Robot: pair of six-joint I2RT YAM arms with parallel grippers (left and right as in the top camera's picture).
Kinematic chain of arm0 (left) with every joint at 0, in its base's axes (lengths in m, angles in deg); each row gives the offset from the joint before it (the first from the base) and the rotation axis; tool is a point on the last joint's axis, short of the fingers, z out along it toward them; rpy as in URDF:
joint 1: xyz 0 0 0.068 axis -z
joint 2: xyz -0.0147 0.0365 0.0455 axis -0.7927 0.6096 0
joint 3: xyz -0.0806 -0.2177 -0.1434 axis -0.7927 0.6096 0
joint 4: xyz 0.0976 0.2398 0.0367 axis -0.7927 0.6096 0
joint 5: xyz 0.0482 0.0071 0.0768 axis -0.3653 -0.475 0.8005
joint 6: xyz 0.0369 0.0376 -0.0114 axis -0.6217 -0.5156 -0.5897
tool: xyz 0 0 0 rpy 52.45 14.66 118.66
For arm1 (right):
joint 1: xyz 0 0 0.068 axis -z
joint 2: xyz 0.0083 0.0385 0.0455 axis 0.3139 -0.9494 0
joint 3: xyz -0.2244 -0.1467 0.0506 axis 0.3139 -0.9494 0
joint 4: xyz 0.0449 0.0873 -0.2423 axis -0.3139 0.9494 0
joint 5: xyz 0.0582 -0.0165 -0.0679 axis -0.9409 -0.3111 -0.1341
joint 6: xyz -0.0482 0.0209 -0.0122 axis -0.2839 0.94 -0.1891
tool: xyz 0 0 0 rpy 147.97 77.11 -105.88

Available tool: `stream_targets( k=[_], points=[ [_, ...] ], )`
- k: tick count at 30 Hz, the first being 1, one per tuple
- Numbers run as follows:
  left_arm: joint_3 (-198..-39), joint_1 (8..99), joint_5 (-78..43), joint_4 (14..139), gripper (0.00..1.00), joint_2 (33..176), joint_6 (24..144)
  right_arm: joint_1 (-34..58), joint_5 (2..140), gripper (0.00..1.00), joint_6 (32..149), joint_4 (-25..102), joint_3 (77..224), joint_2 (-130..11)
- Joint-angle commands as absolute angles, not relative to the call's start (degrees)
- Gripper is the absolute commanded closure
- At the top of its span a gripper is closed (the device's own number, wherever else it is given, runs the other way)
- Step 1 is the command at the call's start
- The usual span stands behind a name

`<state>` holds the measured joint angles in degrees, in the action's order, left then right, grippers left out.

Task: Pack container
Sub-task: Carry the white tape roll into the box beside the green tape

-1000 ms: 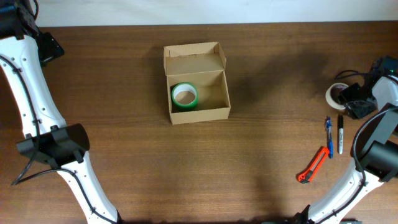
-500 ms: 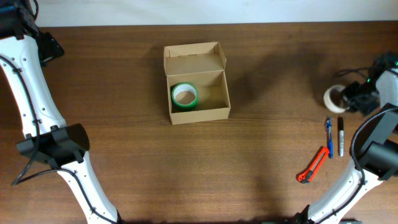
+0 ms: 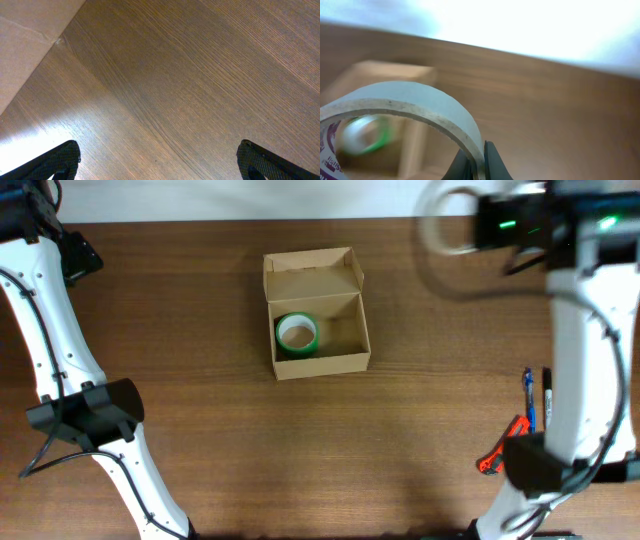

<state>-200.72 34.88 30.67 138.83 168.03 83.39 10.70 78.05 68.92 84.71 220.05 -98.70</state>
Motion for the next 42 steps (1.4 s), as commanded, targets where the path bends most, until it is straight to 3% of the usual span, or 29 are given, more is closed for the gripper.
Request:
stream_targets(
  k=[1,5,13,42],
  points=[
    [-200.41,34.53,30.62,138.87,0.00,166.17,83.98,1.57,83.05,0.96,62.02,85.58,219.05,-101.63],
    [-200.41,34.53,30.62,138.87,0.00,166.17,84.01,-7.13,85.67,0.96,61.93,85.19,218.87,-108.12],
    [-200.41,34.53,30.62,138.87,0.00,166.17,84.01,-12.60,84.06,0.96,62.00,83.97,218.90,-120.65],
    [-200.41,34.53,30.62,138.87,0.00,166.17,84.01,-15.07,79.42,0.96,64.40,77.54,218.55,-131.90]
  ],
)
